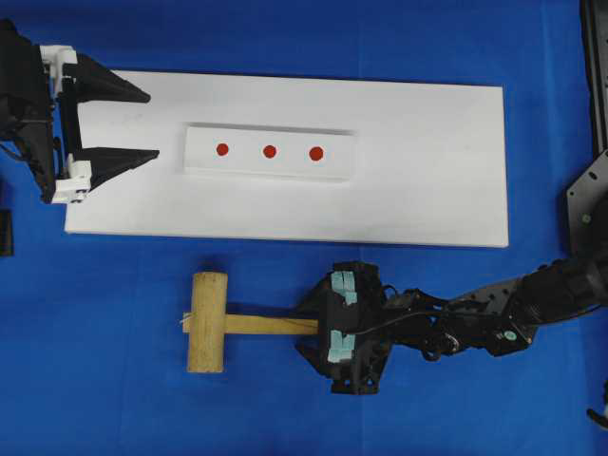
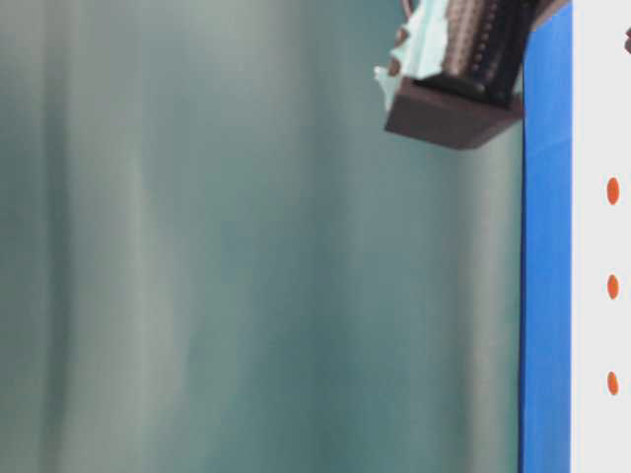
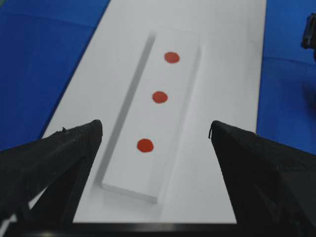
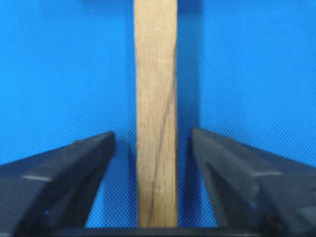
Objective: Hit the mark with a hammer.
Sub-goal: 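Open the right gripper to release the mallet handle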
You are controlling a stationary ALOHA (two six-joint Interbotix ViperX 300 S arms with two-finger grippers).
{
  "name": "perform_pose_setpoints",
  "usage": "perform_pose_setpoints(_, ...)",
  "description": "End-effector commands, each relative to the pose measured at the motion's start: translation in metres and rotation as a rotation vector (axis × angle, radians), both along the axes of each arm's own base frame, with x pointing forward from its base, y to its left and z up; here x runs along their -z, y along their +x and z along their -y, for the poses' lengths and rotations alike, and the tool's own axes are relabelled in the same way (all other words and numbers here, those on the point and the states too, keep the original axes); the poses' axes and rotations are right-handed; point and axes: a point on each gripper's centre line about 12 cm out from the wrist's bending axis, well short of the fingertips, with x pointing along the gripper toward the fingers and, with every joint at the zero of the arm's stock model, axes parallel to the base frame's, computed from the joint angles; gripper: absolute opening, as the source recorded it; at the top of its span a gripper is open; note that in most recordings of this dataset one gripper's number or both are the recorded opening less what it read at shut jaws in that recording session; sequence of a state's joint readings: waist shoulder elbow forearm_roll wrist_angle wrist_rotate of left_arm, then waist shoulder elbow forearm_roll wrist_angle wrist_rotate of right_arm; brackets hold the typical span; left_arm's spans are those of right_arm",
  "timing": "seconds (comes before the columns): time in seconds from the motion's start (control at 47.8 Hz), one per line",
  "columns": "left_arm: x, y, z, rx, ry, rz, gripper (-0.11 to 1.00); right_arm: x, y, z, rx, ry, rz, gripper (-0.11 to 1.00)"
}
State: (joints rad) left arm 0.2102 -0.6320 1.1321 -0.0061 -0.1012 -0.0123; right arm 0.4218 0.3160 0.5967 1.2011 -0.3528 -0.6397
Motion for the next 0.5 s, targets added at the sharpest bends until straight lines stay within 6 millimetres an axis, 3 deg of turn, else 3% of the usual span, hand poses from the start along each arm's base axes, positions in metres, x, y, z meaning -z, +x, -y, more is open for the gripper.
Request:
perform_pose_setpoints(0.0,-0.006,0.002,-0.001,-0.004,0.001,0.023,0.89,-0.014,0.004,-0.001,0.002,0.012,0.034,0.81)
perform_pose_setpoints(0.084,-0.005,0.001,-0.001,-0.004,0.000,0.020,0.89,-0.025,0.003,0.000,-0.007,0.014,0.058,0.85)
perform_pose_setpoints(0.481,-0.003,0.001,-0.001,-0.004,-0.003,0.004,0.89,-0.106,-0.018,0.011,-0.055,0.018,0.226,0.84)
